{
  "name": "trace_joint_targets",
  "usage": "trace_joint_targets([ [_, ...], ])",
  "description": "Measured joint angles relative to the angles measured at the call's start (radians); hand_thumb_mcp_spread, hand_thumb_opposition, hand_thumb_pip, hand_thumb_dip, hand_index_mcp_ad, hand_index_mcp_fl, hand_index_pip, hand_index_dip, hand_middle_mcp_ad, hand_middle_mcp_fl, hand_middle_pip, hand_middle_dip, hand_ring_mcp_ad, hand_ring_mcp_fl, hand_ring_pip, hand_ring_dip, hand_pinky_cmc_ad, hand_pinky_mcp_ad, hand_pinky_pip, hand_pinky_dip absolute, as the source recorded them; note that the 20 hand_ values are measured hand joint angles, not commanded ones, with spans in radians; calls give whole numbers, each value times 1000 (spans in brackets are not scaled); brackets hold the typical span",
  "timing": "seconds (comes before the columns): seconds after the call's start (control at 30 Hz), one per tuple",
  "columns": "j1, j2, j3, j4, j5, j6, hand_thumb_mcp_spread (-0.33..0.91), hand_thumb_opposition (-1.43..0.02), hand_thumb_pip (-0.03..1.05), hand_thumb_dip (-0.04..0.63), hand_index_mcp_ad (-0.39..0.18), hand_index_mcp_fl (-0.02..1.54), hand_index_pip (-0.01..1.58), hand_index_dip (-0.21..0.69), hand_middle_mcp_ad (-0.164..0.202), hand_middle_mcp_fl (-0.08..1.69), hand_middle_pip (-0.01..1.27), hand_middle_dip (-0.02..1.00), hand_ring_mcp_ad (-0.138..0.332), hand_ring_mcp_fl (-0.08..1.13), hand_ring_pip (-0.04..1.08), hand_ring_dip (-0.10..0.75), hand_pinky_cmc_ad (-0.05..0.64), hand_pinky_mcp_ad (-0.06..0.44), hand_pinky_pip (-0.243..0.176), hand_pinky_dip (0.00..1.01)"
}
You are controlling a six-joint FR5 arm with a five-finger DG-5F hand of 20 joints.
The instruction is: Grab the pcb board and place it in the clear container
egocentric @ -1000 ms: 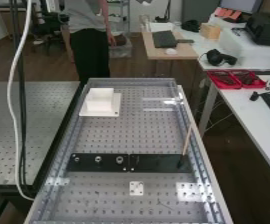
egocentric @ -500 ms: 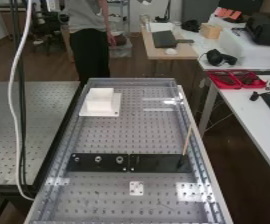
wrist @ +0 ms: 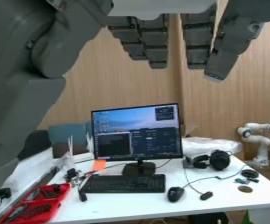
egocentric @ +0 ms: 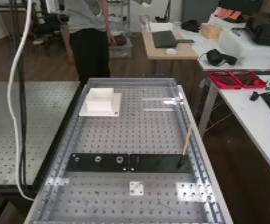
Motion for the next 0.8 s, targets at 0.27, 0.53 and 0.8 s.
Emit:
trace_joint_targets([
  [0.27, 2, -3, -33, 34, 2, 2, 155, -878, 119, 21, 169, 58, 101, -30, 183, 40, 168, 26, 312, 112, 103, -51, 380, 295, -138, 534],
  [0.53, 4, -14, -71, 73, 6, 9, 155, -881, 119, 24, 169, 58, 101, -30, 183, 40, 168, 26, 316, 112, 103, -51, 380, 295, -138, 536],
  [0.8, 6, -30, -109, 112, 12, 26, 155, -881, 120, 24, 169, 58, 101, -30, 183, 44, 168, 28, 316, 112, 103, -47, 380, 295, -138, 536],
])
